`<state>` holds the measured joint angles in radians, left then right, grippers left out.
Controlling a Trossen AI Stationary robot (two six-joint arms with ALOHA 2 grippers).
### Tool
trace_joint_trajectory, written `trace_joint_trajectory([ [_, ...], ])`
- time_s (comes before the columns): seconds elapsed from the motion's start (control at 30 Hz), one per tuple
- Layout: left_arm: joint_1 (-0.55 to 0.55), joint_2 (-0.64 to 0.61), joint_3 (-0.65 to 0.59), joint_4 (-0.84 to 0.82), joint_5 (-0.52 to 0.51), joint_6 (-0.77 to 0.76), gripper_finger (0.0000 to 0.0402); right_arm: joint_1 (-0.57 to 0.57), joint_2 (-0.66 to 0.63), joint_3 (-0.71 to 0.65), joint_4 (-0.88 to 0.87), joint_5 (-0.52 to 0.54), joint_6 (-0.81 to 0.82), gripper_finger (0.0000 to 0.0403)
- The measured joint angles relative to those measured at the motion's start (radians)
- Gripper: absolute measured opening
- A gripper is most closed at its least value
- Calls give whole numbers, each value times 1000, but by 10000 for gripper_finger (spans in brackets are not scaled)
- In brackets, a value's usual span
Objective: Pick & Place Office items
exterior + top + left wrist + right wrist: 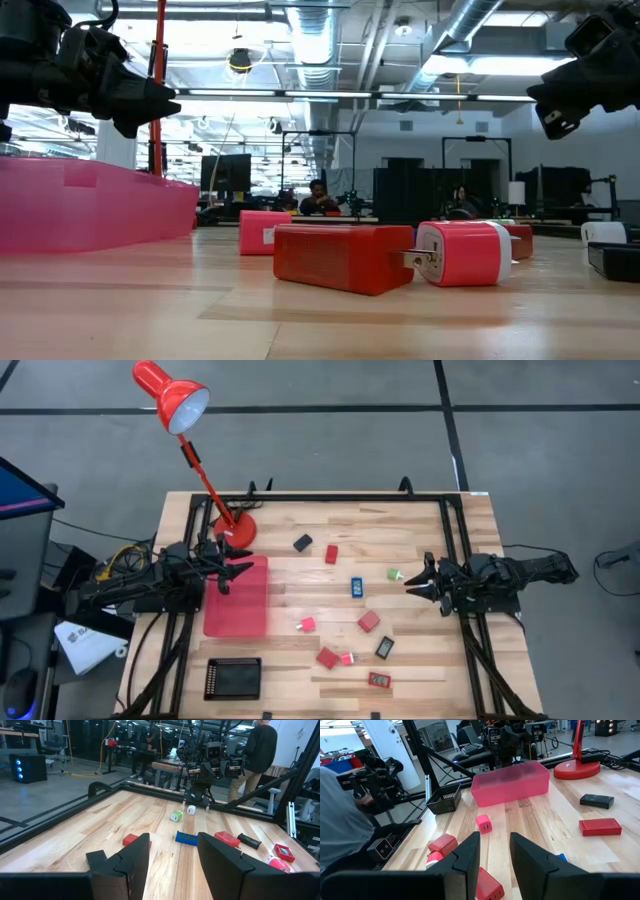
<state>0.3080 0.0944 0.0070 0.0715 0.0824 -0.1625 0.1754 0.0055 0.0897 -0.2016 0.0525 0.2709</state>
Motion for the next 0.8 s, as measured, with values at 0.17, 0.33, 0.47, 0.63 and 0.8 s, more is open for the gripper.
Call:
trace_joint_trajectory([
  [0.17, 0, 0, 0, 0, 0, 0, 163, 0, 0, 0, 0, 0, 0, 101],
  [0.33, 0, 1, 0, 84, 0, 0, 163, 0, 0, 0, 0, 0, 0, 101],
  [0.47, 0, 1, 0, 158, 0, -1, 163, -3, 0, 0, 0, 1, -110, 101],
  [0.63, 0, 0, 0, 249, 0, -2, 163, -16, 0, 0, 0, 1, -454, 101],
  [0.8, 0, 0, 0, 294, 0, -2, 163, -30, 0, 0, 0, 1, -643, 101],
])
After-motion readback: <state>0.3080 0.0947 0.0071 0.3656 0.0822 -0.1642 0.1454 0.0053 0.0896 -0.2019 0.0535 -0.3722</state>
